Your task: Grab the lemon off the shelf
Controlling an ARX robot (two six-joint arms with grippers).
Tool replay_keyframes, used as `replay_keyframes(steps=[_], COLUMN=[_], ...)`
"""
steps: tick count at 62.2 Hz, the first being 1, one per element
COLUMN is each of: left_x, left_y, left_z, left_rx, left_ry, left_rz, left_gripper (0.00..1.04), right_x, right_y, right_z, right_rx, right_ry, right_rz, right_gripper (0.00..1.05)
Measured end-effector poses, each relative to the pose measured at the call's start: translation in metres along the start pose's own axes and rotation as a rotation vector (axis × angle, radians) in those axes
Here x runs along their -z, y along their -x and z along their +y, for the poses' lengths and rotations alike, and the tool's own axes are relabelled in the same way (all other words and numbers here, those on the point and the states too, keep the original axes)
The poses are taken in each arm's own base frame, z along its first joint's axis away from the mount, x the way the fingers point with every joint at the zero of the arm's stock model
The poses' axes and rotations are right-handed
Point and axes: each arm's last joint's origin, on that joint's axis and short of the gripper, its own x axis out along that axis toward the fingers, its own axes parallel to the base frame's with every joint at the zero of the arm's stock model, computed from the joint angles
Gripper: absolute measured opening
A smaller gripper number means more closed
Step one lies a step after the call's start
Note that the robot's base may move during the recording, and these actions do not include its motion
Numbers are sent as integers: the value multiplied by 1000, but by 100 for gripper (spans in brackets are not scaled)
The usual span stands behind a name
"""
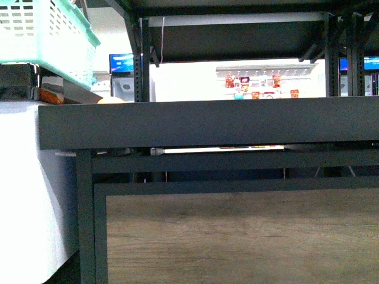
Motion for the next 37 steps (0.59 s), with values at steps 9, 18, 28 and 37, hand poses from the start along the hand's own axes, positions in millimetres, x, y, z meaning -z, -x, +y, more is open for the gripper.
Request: replay_keyframes(steps=[9, 18, 28, 37], left_x=[0, 0, 0, 0], left_y=[0, 0, 0, 0], left_z=[0, 0, 0, 0], left_rx=[0, 0, 0, 0], left_ry=[0, 0, 0, 0], left_rz=[0, 0, 0, 0], left_gripper=[97, 97, 97, 97], right_x=[0, 0, 0, 0], right_y=[0, 0, 0, 0], right_z=[0, 0, 0, 0], right_rx=[0, 0, 0, 0], right_ry=[0, 0, 0, 0], right_rz=[0, 0, 0, 0], right_gripper=[97, 97, 97, 97])
